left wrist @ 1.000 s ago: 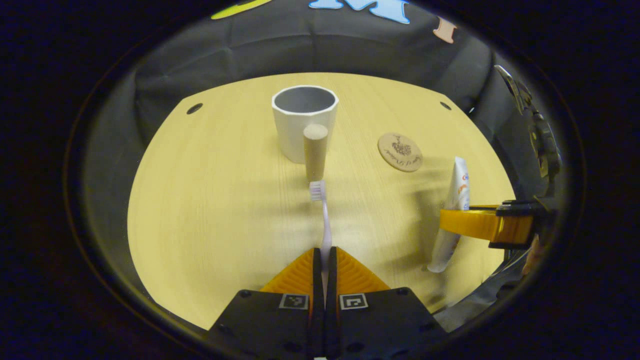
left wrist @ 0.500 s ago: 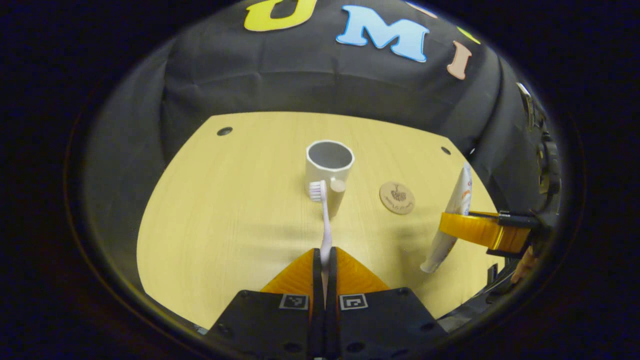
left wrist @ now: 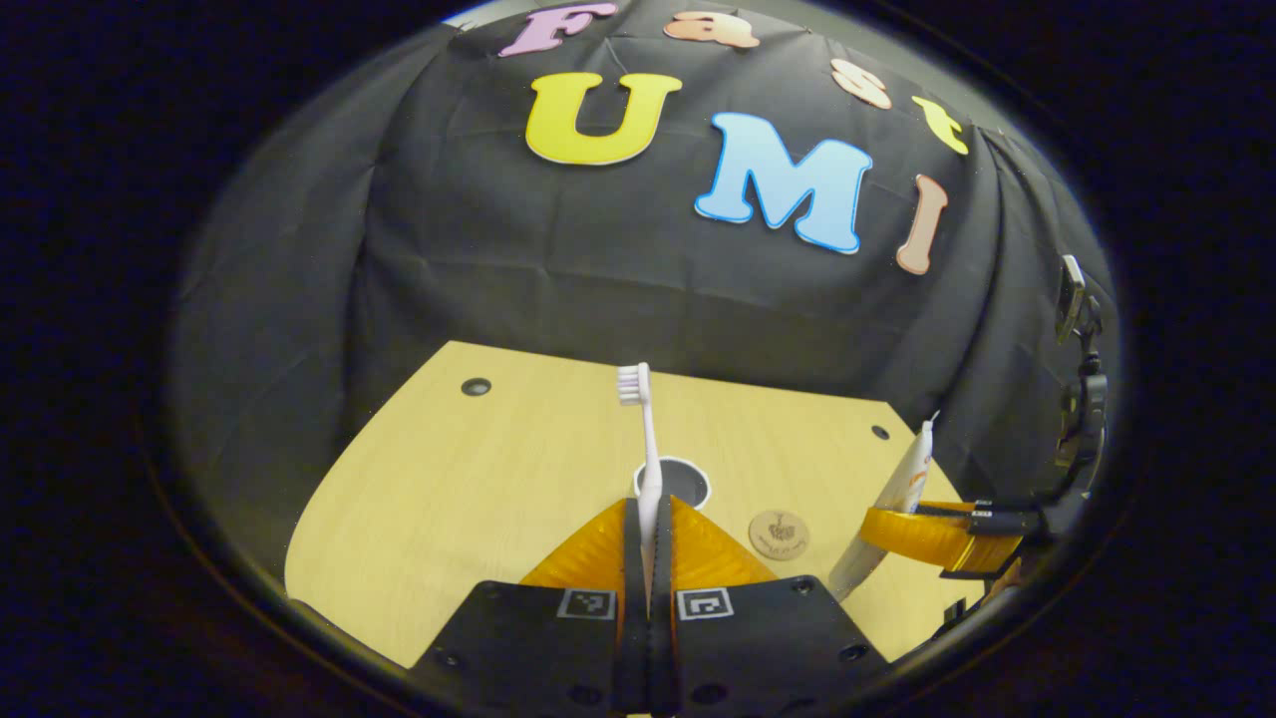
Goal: Put the toothbrush and toothpaste on the desktop into the cup, then pick up the cup and place it on the coaster on the desktop.
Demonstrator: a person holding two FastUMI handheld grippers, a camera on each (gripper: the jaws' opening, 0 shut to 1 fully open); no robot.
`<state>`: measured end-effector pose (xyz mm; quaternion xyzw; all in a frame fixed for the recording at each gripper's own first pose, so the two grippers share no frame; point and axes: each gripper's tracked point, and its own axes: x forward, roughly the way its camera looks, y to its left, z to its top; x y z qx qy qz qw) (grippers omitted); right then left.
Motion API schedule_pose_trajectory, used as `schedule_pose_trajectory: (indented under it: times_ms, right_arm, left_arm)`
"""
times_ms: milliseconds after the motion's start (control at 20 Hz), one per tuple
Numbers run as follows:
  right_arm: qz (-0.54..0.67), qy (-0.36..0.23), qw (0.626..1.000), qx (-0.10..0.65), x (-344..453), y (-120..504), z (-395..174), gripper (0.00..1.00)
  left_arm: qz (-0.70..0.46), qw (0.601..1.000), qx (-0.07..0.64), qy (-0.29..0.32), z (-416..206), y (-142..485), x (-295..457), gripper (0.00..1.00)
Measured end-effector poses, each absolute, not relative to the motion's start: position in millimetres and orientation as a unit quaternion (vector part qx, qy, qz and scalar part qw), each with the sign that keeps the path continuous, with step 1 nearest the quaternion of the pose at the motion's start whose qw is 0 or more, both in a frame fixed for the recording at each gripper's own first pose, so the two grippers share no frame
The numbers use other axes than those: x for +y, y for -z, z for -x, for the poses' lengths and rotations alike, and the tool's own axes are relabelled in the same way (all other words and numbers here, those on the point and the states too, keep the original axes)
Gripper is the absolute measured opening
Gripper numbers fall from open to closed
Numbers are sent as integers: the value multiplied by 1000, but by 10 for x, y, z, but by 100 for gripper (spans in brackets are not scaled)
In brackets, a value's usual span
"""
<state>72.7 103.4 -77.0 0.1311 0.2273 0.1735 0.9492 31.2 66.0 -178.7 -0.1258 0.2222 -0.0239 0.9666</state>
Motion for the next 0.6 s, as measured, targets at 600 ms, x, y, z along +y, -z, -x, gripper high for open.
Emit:
schedule_pose_trajectory:
  times_ms: [600]
  right_arm:
    - [-89,-177,958,208,1098,656,-867,24]
  left_arm:
    - [186,976,101,57,-1298,1541,541,8]
